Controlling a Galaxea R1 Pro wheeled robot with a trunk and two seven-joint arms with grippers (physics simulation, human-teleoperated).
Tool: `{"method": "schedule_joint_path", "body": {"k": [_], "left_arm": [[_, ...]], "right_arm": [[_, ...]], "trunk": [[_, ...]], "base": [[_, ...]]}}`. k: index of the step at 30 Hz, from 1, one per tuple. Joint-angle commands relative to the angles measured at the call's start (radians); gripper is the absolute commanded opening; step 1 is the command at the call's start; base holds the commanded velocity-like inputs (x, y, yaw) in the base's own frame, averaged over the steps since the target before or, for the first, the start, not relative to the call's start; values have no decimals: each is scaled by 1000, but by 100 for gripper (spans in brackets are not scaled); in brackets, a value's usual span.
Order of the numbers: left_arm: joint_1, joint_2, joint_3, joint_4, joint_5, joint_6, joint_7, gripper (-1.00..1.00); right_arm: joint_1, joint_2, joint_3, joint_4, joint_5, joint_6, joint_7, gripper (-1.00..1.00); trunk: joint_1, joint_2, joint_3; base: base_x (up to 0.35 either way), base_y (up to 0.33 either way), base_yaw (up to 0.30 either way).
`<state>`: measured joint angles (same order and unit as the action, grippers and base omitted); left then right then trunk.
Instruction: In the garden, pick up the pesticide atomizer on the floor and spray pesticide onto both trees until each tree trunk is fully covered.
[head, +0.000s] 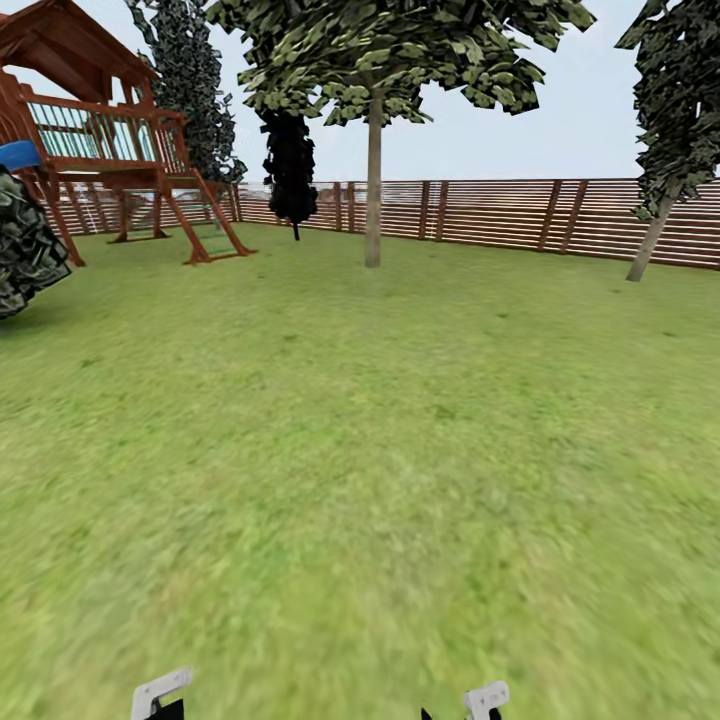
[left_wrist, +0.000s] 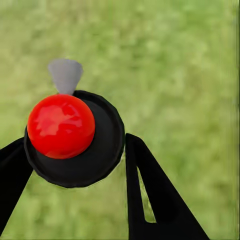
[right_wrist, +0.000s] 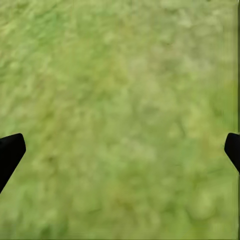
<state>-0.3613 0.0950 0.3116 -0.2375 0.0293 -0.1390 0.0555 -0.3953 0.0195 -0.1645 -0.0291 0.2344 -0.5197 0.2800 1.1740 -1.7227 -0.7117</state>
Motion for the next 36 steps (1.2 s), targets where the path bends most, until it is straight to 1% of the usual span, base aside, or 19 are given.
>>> {"method": "schedule_joint_path", "body": {"k": [1, 36], "left_arm": [[-1, 0, -2, 1, 3, -4, 3, -100], [-1, 0, -2, 1, 3, -4, 3, -100]], "right_arm": [[0, 0, -9, 0, 6, -2, 4, 100], [0, 0, -9, 0, 6, -2, 4, 100]], "trunk": [[0, 0, -1], [0, 0, -1]], "base": [[320, -117, 0], [320, -116, 0]]}}
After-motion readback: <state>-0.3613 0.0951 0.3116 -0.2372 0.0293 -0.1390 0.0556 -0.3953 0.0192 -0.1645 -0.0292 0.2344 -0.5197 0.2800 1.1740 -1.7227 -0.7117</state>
